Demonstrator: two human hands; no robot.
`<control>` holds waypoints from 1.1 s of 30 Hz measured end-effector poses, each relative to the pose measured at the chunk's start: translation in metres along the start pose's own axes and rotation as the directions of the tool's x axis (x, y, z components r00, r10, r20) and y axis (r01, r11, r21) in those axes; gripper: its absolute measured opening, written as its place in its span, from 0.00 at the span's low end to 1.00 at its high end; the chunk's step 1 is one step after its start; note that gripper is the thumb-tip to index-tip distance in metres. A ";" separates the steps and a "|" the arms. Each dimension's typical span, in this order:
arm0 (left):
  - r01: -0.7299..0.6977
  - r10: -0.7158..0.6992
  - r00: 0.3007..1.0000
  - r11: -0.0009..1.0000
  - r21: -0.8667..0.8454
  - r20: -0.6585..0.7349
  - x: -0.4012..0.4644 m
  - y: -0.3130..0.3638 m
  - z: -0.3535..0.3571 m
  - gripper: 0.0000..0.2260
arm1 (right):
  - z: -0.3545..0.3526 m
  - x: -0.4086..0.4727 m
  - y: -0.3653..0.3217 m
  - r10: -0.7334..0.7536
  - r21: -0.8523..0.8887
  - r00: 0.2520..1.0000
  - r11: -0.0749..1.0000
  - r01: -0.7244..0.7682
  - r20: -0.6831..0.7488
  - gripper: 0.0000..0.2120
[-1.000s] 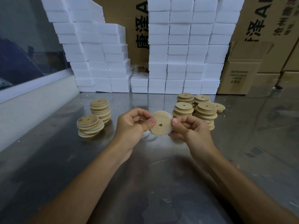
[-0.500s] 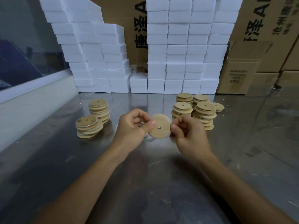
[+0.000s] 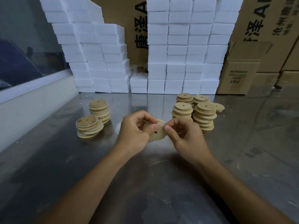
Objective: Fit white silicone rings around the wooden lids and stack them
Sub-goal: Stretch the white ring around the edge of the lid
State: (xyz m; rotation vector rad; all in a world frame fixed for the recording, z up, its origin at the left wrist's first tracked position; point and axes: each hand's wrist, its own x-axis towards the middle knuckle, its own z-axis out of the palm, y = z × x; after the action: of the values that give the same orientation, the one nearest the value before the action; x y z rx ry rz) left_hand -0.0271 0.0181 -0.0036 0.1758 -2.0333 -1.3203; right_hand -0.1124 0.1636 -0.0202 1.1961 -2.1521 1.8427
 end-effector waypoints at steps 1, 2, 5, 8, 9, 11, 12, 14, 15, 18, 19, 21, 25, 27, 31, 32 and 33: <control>0.005 -0.005 1.000 1.000 -0.006 -0.002 0.000 0.000 0.000 0.14 | -0.001 0.000 -0.001 0.006 0.013 1.000 1.000 -0.006 0.008 0.02; 0.012 -0.012 1.000 1.000 -0.011 -0.002 0.000 0.001 0.000 0.14 | -0.001 0.000 -0.001 0.013 0.021 1.000 1.000 -0.013 0.017 0.03; 0.042 -0.042 0.999 0.998 -0.041 -0.007 -0.001 0.001 0.000 0.15 | -0.002 0.000 -0.003 0.035 0.012 0.999 0.999 -0.036 0.029 0.05; 0.075 -0.078 0.996 0.992 -0.101 -0.031 0.000 0.002 -0.001 0.14 | -0.002 0.000 -0.004 0.056 0.005 0.997 0.998 -0.056 0.045 0.07; 0.083 -0.088 0.996 0.990 -0.118 -0.034 0.000 0.003 -0.001 0.14 | -0.002 0.000 -0.004 0.058 0.000 0.997 0.998 -0.058 0.052 0.08; 0.100 -0.105 0.994 0.984 -0.145 -0.028 0.000 0.004 -0.001 0.13 | -0.001 0.000 -0.003 0.060 0.009 0.997 0.998 -0.061 0.049 0.08; 0.109 -0.114 0.993 0.981 -0.160 -0.026 0.000 0.004 0.000 0.12 | -0.001 0.000 -0.003 0.068 0.030 0.997 0.997 -0.069 0.040 0.07; 0.125 -0.132 0.991 0.973 -0.193 -0.025 -0.001 0.006 0.000 0.11 | 0.000 0.000 -0.002 0.111 0.117 0.994 0.987 -0.112 0.021 0.07; 0.131 -0.139 0.990 0.969 -0.210 -0.022 0.000 0.007 -0.001 0.10 | 0.000 0.001 -0.002 0.139 0.170 0.990 0.975 -0.140 0.013 0.08; 0.142 -0.145 0.989 0.959 -0.245 0.006 0.001 0.009 -0.003 0.09 | 0.001 0.001 -0.002 0.169 0.244 0.986 0.956 -0.165 0.003 0.08; 0.146 -0.147 0.989 0.958 -0.247 0.013 0.002 0.009 -0.003 0.09 | 0.001 0.001 -0.002 0.161 0.242 0.987 0.958 -0.156 0.001 0.08; 0.157 -0.157 0.987 0.955 -0.253 0.018 0.001 0.010 -0.004 0.08 | 0.002 0.000 -0.004 0.143 0.249 0.990 0.959 -0.137 -0.008 0.08; 0.188 -0.192 0.981 0.936 -0.296 0.015 0.001 0.012 -0.005 0.08 | -0.001 0.000 -0.008 0.102 0.292 0.995 0.952 -0.093 -0.017 0.06; 0.211 -0.224 0.975 0.918 -0.337 0.000 0.002 0.013 -0.006 0.07 | -0.002 0.000 -0.009 0.106 0.311 0.994 0.945 -0.105 0.012 0.04; 0.257 -0.275 0.961 0.882 -0.394 0.009 0.002 0.011 -0.007 0.05 | 0.000 -0.001 -0.009 0.169 0.366 0.985 0.915 -0.172 0.039 0.03; 0.262 -0.277 0.961 0.880 -0.395 0.020 0.002 0.011 -0.007 0.05 | 0.001 -0.001 -0.007 0.170 0.359 0.985 0.918 -0.168 0.026 0.03; 0.261 -0.271 0.962 0.886 -0.384 0.031 0.002 0.010 -0.007 0.05 | 0.001 -0.001 -0.006 0.160 0.339 0.987 0.928 -0.152 0.005 0.05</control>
State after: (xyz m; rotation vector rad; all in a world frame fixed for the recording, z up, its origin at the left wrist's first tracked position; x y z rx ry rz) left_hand -0.0218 0.0163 0.0076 0.2959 -1.7283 -1.8537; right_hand -0.1077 0.1630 -0.0160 1.0718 -2.0267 2.3592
